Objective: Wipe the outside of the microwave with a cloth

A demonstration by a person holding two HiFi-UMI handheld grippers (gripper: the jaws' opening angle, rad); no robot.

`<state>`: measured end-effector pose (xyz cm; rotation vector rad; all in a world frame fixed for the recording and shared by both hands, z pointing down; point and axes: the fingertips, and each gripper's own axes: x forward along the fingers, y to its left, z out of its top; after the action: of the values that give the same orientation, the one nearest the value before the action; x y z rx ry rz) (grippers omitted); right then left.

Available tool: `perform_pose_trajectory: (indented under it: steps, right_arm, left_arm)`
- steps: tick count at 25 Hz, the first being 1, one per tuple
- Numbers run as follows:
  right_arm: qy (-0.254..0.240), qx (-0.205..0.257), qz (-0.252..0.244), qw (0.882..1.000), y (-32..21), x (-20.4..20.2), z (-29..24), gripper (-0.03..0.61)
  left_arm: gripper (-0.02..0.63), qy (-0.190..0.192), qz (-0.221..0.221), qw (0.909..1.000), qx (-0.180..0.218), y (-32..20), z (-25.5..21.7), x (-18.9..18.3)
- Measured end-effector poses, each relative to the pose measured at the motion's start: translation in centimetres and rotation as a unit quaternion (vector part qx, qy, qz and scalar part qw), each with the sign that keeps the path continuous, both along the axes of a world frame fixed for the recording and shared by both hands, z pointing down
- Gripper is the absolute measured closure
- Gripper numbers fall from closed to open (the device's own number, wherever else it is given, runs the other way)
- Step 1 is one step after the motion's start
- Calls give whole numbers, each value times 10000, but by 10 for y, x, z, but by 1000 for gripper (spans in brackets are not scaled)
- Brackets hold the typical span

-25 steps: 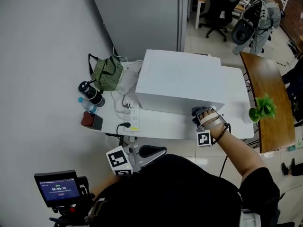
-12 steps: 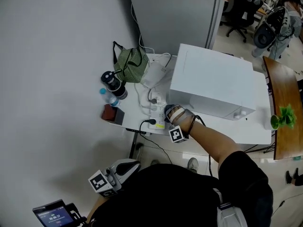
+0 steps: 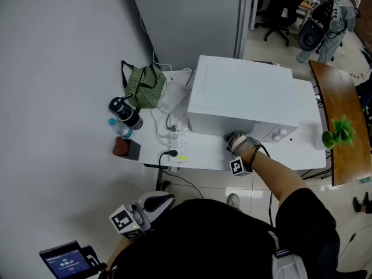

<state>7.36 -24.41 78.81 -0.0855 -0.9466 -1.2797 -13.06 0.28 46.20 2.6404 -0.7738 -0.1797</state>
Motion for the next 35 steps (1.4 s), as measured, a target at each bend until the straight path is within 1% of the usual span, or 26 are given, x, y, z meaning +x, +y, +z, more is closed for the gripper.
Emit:
perform_pose_trajectory:
  steps: [3,5,7,8,9,10,12,13,14,15,17,19,22,24,25,26,28,29,30,31,33,34,35]
  right_arm:
    - [549,-9,306,9980,10,92,5,451]
    - [902,9,477,9948,16,140,6,451]
    - [1063,101,539,9928,17,167,2,449]
    - [1005,130,611,9930,16,172,-1,449]
    - [815,124,732,9939,16,170,-4,449]
    - [505,91,853,9950,16,162,-7,449]
    - [-353,-104,966,9946,24,133,-28,449]
    - [-901,-277,973,9908,30,115,-42,449]
    - [-1525,-497,979,9822,36,98,-53,449]
    - [-2144,-749,1013,9686,40,84,-63,449]
    - [-3181,-1272,1189,9319,49,63,-87,449]
    - [-3986,-1800,1369,8888,59,51,-111,449]
    - [-4948,-2571,1538,8157,75,42,-145,449]
    - [-5425,-3049,1734,7633,87,40,-165,449]
    - [-5631,-3296,1879,7341,93,40,-172,449]
    - [-5824,-3563,2058,7011,100,41,-178,449]
    - [-6164,-4063,2420,6297,118,41,-188,449]
    - [-6310,-4236,2566,5972,127,41,-195,449]
    - [-6445,-4355,2700,5675,137,39,-202,449]
    - [-6568,-4430,2835,5403,147,35,-209,449]
    - [-6776,-4529,3094,4899,171,16,-223,449]
    - [-6886,-4585,3198,4618,182,4,-229,449]
    - [-7014,-4656,3275,4290,193,-7,-234,449]
  left_arm:
    - [611,-2,464,9988,144,-12,-3,51]
    - [611,-42,752,9969,232,-18,-2,82]
    - [611,-99,1012,9943,308,-26,0,110]
    - [611,-116,1112,9932,330,-30,-1,125]
    - [611,-124,1181,9923,340,-33,-3,138]
    - [611,-128,1218,9919,341,-35,-7,151]
    - [611,-109,1211,9921,311,-33,-15,173]
    - [611,-70,1167,9927,303,-33,-17,182]
    - [611,-14,1092,9935,328,-34,-20,188]
    - [611,38,988,9944,384,-35,-20,193]
    - [611,31,773,9960,440,-35,-18,197]
    - [611,-46,666,9972,342,-29,-16,201]
    - [611,-121,574,9981,172,-19,-17,204]
    - [611,-119,505,9985,183,-15,-17,199]
    - [611,-92,500,9985,217,-13,-19,197]
    - [611,-61,524,9983,266,-11,-21,194]
    - [611,-35,621,9973,389,-3,-24,186]
    - [611,-51,681,9967,440,3,-25,179]
    - [611,-66,753,9961,463,10,-29,170]
    - [611,-43,825,9955,467,18,-34,158]
    - [611,142,909,9947,454,33,-41,121]
    - [611,250,918,9944,449,40,-42,101]
    - [611,333,920,9942,439,48,-39,85]
